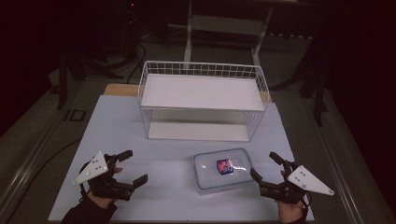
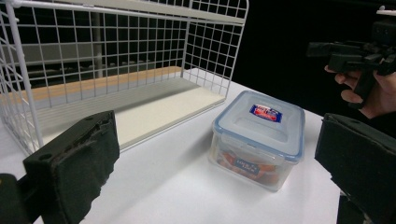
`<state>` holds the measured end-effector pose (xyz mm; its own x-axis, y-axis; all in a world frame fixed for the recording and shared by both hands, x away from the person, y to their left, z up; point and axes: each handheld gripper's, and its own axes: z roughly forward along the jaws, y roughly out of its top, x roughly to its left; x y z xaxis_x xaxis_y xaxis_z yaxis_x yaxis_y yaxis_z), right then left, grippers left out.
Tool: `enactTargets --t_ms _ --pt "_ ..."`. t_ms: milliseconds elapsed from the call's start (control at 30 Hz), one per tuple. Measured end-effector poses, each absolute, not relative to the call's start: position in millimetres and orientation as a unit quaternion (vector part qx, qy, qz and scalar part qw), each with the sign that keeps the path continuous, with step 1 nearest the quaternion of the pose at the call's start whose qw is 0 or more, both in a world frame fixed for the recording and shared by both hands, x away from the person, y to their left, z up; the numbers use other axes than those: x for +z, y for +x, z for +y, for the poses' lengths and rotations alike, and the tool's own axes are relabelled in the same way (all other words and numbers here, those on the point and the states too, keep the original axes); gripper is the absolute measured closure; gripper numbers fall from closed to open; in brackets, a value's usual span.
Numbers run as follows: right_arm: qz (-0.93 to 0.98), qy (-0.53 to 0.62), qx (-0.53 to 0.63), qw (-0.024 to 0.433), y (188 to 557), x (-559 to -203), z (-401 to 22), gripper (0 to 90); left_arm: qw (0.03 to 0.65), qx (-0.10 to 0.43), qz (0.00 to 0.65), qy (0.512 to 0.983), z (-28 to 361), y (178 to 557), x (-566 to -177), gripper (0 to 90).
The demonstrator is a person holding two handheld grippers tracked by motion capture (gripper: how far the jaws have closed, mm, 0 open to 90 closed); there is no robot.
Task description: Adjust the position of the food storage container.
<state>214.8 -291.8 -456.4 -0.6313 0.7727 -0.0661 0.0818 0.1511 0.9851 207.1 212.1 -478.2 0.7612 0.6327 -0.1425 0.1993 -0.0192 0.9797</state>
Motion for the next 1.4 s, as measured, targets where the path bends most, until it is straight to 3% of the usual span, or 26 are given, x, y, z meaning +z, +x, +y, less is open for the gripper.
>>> enactTargets --t_ms 233,600,700,800,1100,1400 --pt "0.709 0.312 0.573 0.267 221 -442 -292 13.5 0.633 0.172 0.299 0.693 211 207 -477 0.0" --pt "0.714 0.346 0.545 0.271 247 -440 -308 15.6 0.631 0.173 0.304 0.692 211 209 -480 0.0" --pt "0.720 0.358 0.530 0.268 254 -449 -313 25.9 0.629 0.176 0.305 0.693 211 209 -480 0.0" --pt "0.727 0.375 0.508 0.269 260 -463 -320 46.2 0.629 0.176 0.305 0.693 211 210 -480 0.0" --pt "0.749 0.407 0.464 0.242 267 -494 -327 87.0 0.627 0.170 0.307 0.696 210 212 -483 0.0" --pt "0.772 0.406 0.449 0.194 269 -511 -320 90.0 0.625 0.165 0.305 0.700 207 212 -485 0.0"
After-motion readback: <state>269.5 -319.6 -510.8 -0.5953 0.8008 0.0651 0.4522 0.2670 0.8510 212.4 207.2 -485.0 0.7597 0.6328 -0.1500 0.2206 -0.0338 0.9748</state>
